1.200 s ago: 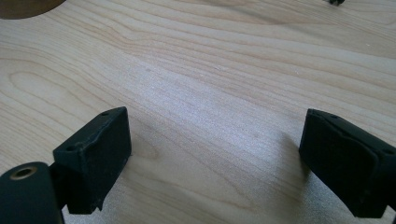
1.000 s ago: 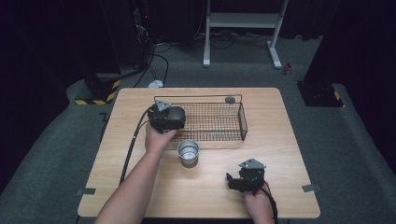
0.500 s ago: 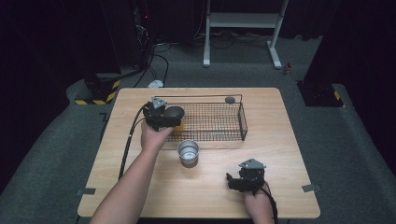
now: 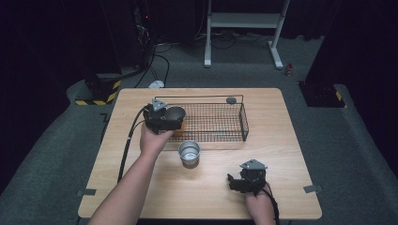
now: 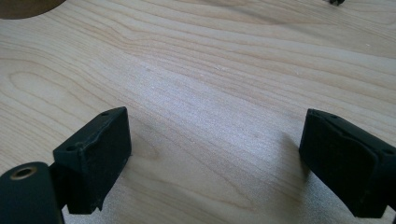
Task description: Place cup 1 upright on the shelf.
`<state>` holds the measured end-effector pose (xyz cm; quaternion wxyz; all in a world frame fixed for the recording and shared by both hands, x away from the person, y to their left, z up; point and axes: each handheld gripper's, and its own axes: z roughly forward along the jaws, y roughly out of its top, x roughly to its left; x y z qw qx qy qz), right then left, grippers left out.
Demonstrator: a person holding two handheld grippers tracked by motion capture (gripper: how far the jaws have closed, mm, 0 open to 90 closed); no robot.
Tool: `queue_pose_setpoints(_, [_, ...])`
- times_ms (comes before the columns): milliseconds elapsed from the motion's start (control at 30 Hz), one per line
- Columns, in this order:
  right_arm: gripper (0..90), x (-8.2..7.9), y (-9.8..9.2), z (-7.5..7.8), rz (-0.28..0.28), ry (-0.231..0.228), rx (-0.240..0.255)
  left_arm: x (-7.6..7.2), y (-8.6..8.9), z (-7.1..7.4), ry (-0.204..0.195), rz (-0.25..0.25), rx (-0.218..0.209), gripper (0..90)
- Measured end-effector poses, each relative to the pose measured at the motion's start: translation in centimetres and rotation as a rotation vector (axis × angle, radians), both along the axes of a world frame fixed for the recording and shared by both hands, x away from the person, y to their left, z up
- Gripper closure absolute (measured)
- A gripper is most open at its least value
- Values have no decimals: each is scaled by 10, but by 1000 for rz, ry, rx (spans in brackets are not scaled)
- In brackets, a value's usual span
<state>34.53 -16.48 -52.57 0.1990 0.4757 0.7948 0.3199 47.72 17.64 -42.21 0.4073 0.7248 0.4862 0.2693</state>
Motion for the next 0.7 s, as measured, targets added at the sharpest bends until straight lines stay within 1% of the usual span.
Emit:
queue_pose_setpoints(100, [91,0,0,0,0,0,0,-5,2,0,8,-5,5,0])
queue_pose_setpoints(300, [91,0,0,0,0,0,0,-18,10,0,14,-2,-13,1])
queue_pose_setpoints(400, [91,0,0,0,0,0,0,-27,14,-1,13,0,-31,3])
queue_pose_setpoints(600, [91,0,0,0,0,0,0,-42,24,-3,8,9,-16,5])
queue_pose_setpoints(700, [91,0,0,0,0,0,0,-48,29,-6,7,9,-21,5])
